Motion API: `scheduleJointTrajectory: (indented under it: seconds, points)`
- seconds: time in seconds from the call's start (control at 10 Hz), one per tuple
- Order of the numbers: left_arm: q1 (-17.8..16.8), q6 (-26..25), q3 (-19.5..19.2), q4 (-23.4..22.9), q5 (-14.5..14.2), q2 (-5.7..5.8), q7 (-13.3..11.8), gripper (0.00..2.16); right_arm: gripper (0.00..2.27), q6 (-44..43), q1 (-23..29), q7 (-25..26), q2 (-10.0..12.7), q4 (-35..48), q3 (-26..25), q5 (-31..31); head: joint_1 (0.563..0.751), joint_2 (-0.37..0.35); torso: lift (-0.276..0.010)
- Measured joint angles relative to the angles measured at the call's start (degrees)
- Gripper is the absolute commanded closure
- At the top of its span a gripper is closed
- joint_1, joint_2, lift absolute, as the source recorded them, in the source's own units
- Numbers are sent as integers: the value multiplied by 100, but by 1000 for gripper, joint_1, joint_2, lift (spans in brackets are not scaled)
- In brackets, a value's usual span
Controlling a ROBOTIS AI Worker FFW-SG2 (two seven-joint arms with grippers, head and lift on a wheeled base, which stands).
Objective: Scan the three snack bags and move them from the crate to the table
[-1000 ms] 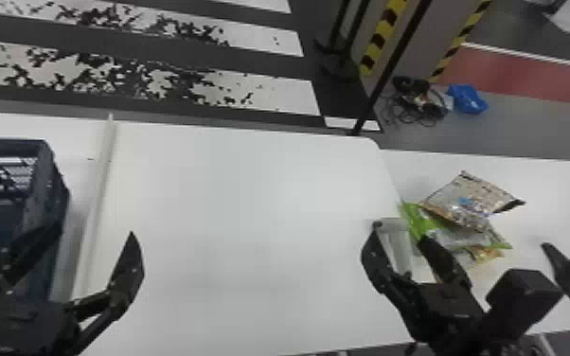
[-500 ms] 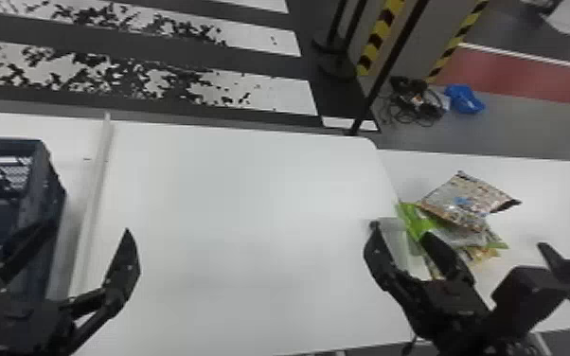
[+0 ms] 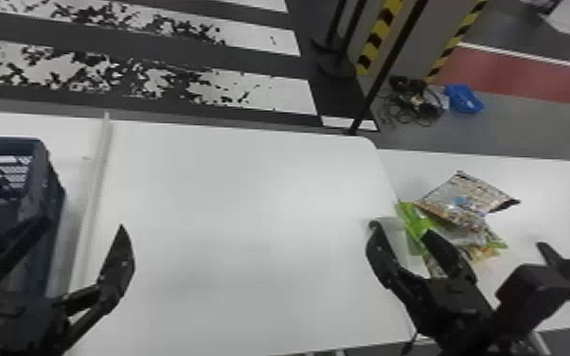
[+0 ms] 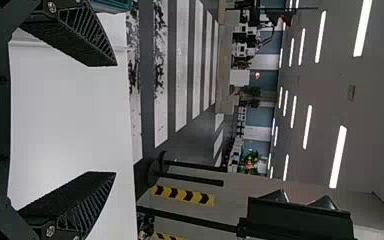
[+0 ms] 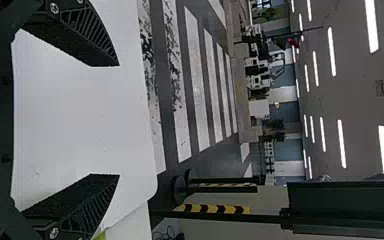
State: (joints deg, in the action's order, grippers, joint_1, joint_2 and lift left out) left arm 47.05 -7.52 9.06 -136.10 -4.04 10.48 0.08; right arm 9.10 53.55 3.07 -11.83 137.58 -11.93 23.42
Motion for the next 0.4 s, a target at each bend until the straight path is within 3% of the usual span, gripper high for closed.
scheduleJointTrajectory:
  seconds: [0.4]
  points:
    - [41,21,-31,-35,0,-2,0,100,97,-41,47,-9,-12,23,-117,196,695,-284,-62]
